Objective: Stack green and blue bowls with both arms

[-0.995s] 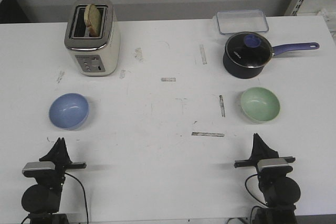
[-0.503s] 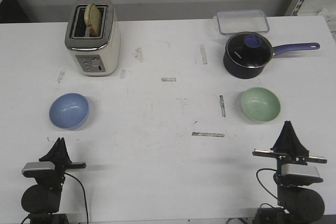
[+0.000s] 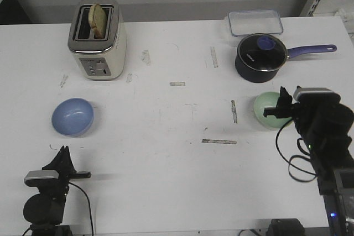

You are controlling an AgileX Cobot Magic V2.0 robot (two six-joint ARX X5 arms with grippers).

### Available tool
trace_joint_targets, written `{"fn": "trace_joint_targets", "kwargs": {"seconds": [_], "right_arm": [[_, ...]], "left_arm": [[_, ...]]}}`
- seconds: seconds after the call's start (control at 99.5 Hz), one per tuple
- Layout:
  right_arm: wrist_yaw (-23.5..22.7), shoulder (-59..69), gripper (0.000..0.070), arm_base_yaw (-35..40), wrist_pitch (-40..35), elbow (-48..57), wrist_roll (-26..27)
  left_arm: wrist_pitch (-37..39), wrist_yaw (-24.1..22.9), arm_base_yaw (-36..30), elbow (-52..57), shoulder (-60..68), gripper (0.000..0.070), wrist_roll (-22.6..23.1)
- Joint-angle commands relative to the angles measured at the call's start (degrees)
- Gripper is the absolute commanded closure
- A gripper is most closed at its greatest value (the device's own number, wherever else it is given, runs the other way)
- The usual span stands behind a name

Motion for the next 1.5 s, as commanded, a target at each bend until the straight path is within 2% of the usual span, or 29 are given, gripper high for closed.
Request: {"fn": "trace_joint_targets", "kwargs": {"seconds": [0.0, 0.131, 0.221, 0.432, 0.623, 0.824, 0.945, 0.995, 1.086, 1.277, 1.488], "right_arm": [[-1.86, 4.94, 0.0283, -1.99, -3.04, 3.69, -1.60], [-7.69, 12.28, 0.0187, -7.06, -6.97, 6.25, -5.14], [-11.82, 17.16, 0.0186, -11.41, -8.98, 6.25, -6.84], [-11.58, 27.54, 0.0187, -16.92, -11.74, 6.25, -12.35], [-11.17, 34.80, 0.0194, -18.73, -10.80, 6.25, -13.59], [-11.17, 39.93, 0.0354, -18.73, -7.41, 6.25, -14.88], [-11.78, 41.59, 0.0478, -18.71, -7.06, 6.25, -14.88], [-11.91, 42.10, 0.0543, -18.64, -7.13, 6.25, -14.88], [-11.89, 42.27, 0.0700, -18.62, -7.17, 6.25, -14.86], [-12.13, 40.68, 0.0700, -18.45, -7.10, 7.19, -13.11], [-17.00, 33.33, 0.0700, -13.46, -8.22, 12.66, -11.52]], "left_arm": [[0.76, -0.11, -0.02, -1.18, -0.04, 0.0698, -0.11], [0.76, 0.00, -0.02, -1.18, -0.04, 0.0698, -0.11], [0.76, 0.07, -0.02, -1.18, -0.04, 0.0698, -0.11], [0.76, 0.07, -0.02, -1.18, -0.04, 0.0698, -0.11], [0.76, 0.07, -0.02, -1.18, -0.04, 0.0698, -0.11], [0.76, 0.07, -0.02, -1.18, -0.04, 0.0698, -0.13], [0.79, 0.07, -0.02, -1.18, -0.04, 0.0698, -0.13], [0.76, 0.07, -0.02, -1.18, -0.04, 0.0698, -0.13], [0.79, 0.07, -0.02, -1.18, -0.04, 0.0698, -0.13], [1.01, 0.07, -0.02, -1.16, -0.04, 0.0698, -0.11], [1.14, 0.07, -0.02, -1.16, -0.04, 0.0698, -0.13]]}}
